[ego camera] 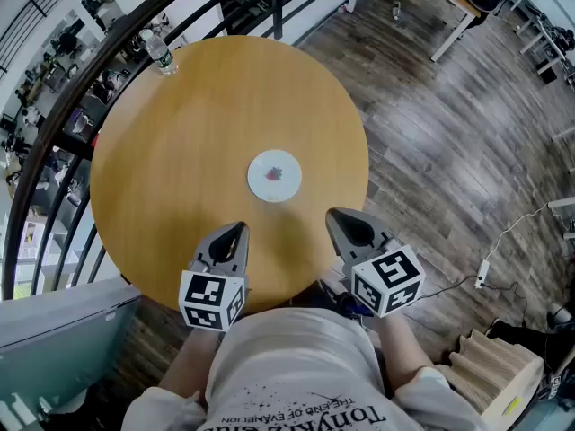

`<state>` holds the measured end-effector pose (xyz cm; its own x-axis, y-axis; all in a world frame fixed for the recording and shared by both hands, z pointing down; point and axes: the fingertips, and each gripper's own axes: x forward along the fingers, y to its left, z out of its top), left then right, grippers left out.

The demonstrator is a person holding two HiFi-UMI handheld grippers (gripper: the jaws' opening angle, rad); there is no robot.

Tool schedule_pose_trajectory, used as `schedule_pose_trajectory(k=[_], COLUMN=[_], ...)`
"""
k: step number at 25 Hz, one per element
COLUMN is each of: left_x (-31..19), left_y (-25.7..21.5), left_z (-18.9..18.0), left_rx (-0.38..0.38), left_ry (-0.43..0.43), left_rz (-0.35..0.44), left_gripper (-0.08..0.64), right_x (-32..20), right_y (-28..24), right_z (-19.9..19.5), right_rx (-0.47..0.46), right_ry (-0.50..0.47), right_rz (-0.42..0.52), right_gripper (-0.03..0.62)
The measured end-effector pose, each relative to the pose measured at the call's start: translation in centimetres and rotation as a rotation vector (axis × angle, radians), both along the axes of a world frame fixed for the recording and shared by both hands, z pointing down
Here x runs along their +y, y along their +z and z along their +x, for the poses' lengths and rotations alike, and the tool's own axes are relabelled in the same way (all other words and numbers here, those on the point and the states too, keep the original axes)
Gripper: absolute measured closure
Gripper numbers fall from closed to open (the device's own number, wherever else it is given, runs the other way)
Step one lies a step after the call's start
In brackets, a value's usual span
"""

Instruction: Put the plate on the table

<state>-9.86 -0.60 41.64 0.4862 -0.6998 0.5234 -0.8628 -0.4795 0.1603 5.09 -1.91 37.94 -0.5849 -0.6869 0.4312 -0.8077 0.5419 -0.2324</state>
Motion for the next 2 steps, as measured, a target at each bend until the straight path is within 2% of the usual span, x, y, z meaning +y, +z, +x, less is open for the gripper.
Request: schedule_pose_trajectory(k=[2], left_x=[0.24], left_y=[0.11], left_z=[-0.09], left_rx=[0.000], left_ry=[-0.002], left_rz=[-0.004], left_gripper=[0.535], right_x=[0.14], right_y=[0.02], right_z=[-0.02], right_rx=[0.000], right_ry=[-0.001], right_rz=[-0.002], right_gripper=[0.568])
